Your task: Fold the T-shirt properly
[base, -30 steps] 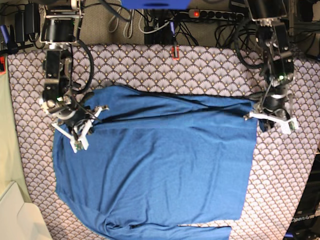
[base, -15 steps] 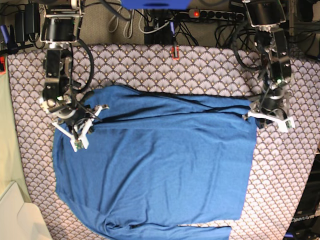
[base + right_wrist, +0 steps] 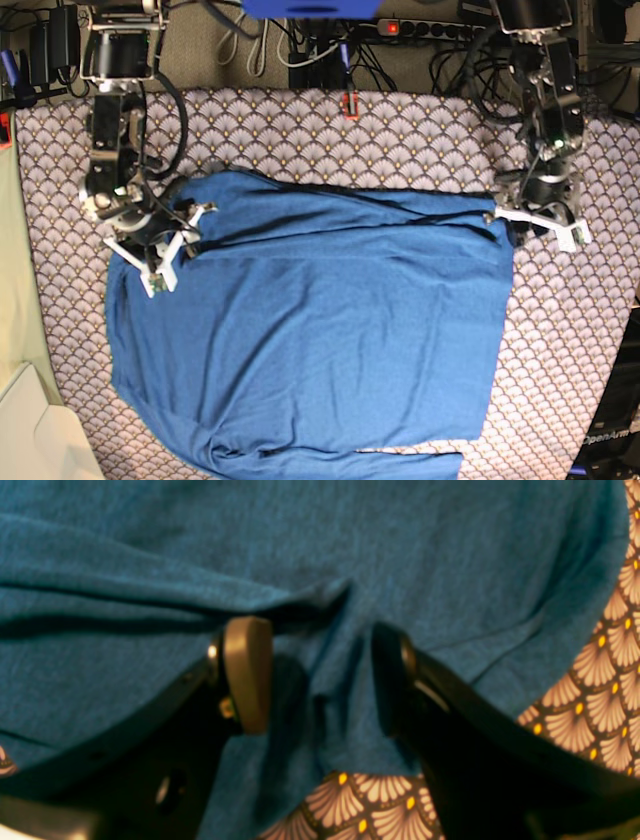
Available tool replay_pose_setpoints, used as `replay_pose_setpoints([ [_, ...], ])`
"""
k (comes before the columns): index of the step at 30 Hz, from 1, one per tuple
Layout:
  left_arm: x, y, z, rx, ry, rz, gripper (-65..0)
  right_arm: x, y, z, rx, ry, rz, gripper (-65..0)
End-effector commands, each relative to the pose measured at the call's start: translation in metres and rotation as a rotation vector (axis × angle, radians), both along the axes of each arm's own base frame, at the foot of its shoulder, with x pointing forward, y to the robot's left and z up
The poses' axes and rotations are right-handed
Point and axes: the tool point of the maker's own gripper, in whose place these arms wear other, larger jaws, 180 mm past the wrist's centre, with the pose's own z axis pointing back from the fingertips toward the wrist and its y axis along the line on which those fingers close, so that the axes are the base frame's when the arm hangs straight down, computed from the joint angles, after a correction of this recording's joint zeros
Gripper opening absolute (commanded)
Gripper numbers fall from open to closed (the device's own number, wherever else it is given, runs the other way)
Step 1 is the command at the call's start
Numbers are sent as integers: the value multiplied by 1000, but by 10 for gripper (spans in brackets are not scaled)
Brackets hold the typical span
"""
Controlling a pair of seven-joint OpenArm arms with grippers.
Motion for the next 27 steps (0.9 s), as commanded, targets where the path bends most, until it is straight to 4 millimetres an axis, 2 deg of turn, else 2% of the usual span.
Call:
replay_pose_setpoints([
  [1, 6, 5, 14, 21, -45, 2, -392, 13, -4, 20, -4, -66, -3, -326],
  [3, 2, 9, 12, 23, -38, 11, -392, 7, -10, 23, -26, -73, 1, -327],
  [6, -5, 24, 13, 28, -37, 54, -382, 2, -8, 34, -38, -106, 11, -327],
  [10, -9, 38, 15, 34, -40, 92, -312, -12, -7, 36, -47, -110, 15, -321],
  [16, -11, 38, 10, 38, -27, 90, -227, -28, -6, 23, -44, -71, 15, -320],
  [22, -9, 38, 11, 34, -31, 90, -227, -38, -18, 17, -29, -52, -40, -319],
  [25, -11, 38, -2, 14, 1, 97, -226, -38, -21, 17, -19, -54, -62, -319],
  [27, -3, 31, -7, 10, 11, 76, -226, -38, -21, 17, -19, -54, -62, -319],
])
